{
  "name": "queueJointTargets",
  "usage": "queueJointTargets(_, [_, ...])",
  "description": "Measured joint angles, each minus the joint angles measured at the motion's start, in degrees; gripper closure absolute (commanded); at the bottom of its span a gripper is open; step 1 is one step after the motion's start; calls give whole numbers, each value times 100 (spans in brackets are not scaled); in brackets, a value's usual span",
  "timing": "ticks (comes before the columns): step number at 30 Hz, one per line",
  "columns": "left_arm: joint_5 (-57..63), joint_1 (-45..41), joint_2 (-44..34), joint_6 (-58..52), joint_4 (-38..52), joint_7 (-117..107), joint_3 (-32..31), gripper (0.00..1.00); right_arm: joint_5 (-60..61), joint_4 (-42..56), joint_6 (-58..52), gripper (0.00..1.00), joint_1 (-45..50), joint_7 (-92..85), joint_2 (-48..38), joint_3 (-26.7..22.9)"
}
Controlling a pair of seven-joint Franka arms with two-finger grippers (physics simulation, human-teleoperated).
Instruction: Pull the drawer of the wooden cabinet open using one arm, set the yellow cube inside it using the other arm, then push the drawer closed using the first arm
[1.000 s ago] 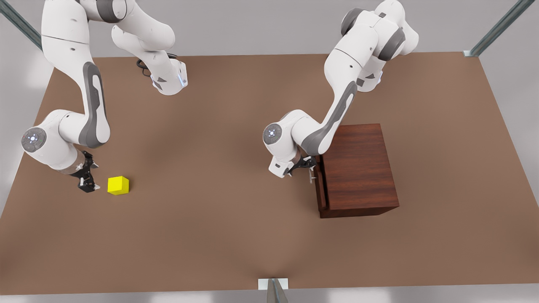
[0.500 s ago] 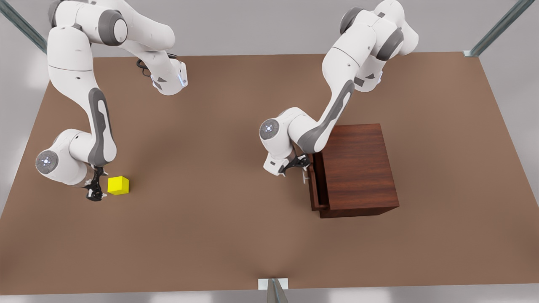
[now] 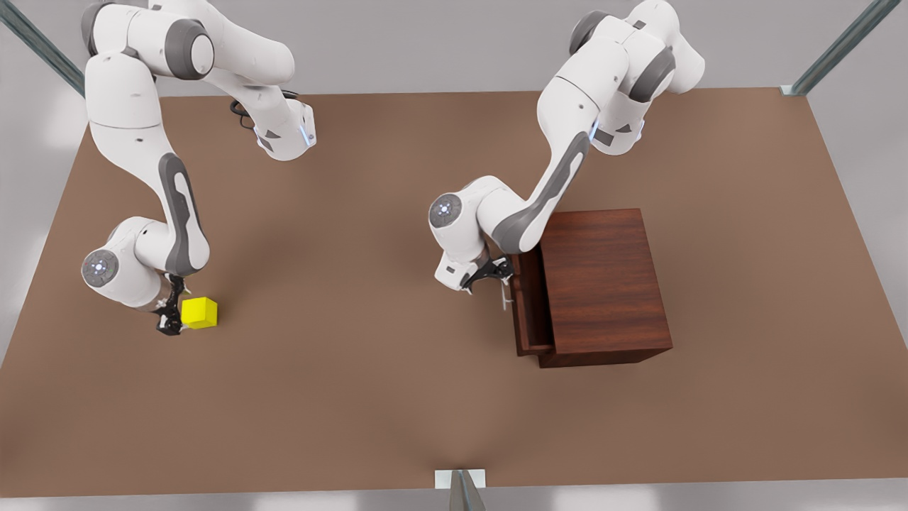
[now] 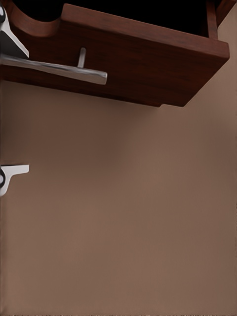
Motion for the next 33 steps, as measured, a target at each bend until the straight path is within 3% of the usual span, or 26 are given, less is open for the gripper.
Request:
queueJointTargets(15, [2, -91, 45, 49, 86, -15, -26, 0, -365, -114, 144, 0, -149, -33, 197, 166])
queueJointTargets(25, [0, -211, 125, 253, 246, 38, -27, 0, -568, -46, 248, 0, -808, -60, 345, 839])
queueJointTargets(31, [-5, -273, 1, -59, 498, 67, -234, 0, -668, -40, 267, 0, -858, -69, 409, 890])
queueJointTargets(32, [-6, -285, -78, -256, 592, 78, -300, 0, -681, -40, 270, 20, -859, -67, 410, 890])
queueJointTargets(33, [-7, -292, -203, -464, 641, 91, -332, 0, -690, -39, 273, 29, -859, -61, 410, 894])
